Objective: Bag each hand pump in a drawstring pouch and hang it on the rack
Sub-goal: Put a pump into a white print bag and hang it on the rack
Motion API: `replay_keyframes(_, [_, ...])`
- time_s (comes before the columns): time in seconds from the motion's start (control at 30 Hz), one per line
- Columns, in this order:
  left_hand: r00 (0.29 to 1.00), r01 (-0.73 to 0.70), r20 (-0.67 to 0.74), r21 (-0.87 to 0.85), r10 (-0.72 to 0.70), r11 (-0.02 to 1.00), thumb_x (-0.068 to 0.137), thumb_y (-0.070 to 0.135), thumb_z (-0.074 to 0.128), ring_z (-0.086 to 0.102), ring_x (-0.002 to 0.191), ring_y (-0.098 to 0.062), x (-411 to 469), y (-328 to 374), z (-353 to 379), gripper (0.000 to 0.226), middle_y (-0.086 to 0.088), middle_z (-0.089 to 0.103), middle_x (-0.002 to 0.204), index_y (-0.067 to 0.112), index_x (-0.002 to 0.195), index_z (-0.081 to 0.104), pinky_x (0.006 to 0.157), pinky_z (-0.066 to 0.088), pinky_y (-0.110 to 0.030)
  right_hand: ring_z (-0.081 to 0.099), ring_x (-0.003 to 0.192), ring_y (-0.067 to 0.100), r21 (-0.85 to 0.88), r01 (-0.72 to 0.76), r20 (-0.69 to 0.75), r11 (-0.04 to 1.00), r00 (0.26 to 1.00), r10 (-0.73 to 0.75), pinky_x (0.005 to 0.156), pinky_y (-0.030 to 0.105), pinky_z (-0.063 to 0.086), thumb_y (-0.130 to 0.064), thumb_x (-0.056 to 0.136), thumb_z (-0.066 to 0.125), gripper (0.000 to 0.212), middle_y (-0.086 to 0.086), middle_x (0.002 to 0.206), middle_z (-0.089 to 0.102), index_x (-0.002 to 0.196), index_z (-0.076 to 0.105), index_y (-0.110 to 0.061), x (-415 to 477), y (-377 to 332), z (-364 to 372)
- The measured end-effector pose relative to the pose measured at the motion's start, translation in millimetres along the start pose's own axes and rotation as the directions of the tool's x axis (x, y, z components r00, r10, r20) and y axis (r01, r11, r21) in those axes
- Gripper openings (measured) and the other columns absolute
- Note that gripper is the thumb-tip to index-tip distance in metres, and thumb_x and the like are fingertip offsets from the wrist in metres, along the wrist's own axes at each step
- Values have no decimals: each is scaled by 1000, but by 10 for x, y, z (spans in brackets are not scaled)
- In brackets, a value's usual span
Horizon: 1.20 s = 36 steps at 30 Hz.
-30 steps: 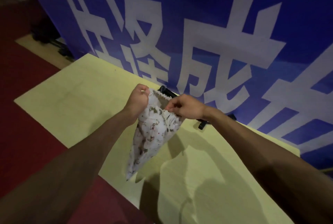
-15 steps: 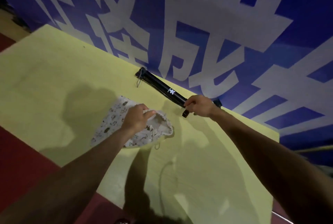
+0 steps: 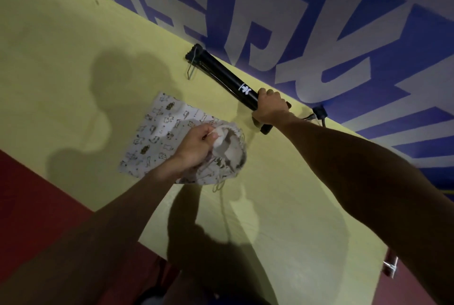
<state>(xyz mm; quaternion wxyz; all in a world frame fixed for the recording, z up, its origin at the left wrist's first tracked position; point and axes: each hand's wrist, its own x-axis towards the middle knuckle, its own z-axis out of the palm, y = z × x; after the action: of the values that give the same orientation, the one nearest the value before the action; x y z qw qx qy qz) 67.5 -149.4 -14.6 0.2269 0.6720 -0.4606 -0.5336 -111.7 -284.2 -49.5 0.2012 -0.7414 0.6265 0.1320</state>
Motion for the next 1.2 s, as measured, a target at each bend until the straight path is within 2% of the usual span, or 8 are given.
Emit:
replay_keyframes(0.13, [997,66,47,-70,-63,995,98,18,43,60,90,-28,-96,-40,-16,19,-17,64,98,21,86,57,80,51,-43,54,110,34,-99,33,18,995,999,-31,88,41,47,-13,76,71,63,19,121,51,127,35,-4,-2,-4,78])
replay_keyframes(0.27, [986,132,118,-103,-120,986,98,14,43,48,71,-22,-234,-40,-36,22,-13,54,79,20,84,58,60,40,-30,61,97,34,11,-8,62,1000,998,7,75,38,53,-7,77,69,60,18,113,54,125,34,-7,-86,-57,184])
replay_keyframes(0.47, [985,170,26,-95,-168,981,99,16,38,60,102,-28,-358,-76,-81,19,-14,62,111,12,104,57,84,52,-44,53,85,23,132,-56,113,990,993,41,82,36,47,-22,77,68,47,6,93,53,116,47,-8,-383,-17,218])
replay_keyframes(0.6, [992,127,-8,-65,-128,990,99,25,42,64,85,-21,-457,-77,-39,17,-9,65,94,17,90,55,66,54,-32,58,91,26,320,-48,132,946,991,6,81,38,53,-22,73,73,47,8,101,59,113,52,-10,-703,259,161])
replay_keyframes(0.7, [996,90,-22,-14,-91,996,98,26,44,60,84,-23,-537,-40,-11,21,-6,61,88,20,80,54,71,50,-36,61,100,27,513,-12,92,858,995,-41,86,36,52,-11,73,74,48,9,110,64,118,56,-12,-1026,549,29])
replay_keyframes(0.8, [995,79,-68,66,-75,995,99,25,41,49,75,-13,-589,7,10,23,-2,52,82,12,85,53,63,40,-27,58,95,23,634,8,58,774,997,-58,79,31,48,1,71,70,45,7,103,63,112,61,-15,-1325,809,-192])
replay_keyframes(0.97, [995,14,-100,103,-3,995,99,20,41,45,82,-17,-673,33,78,18,-10,49,93,6,94,52,64,32,-28,60,80,23,590,13,163,808,977,-135,73,37,49,5,68,69,33,15,89,66,88,61,-19,-1741,1350,-461])
replay_keyframes(1.2, [947,-138,-285,56,148,989,98,17,44,48,79,-21,-755,168,154,12,-14,51,87,8,97,52,67,38,-30,60,73,18,404,-9,381,915,910,-160,66,30,49,12,64,65,40,4,75,66,90,63,-18,-2193,1801,-495])
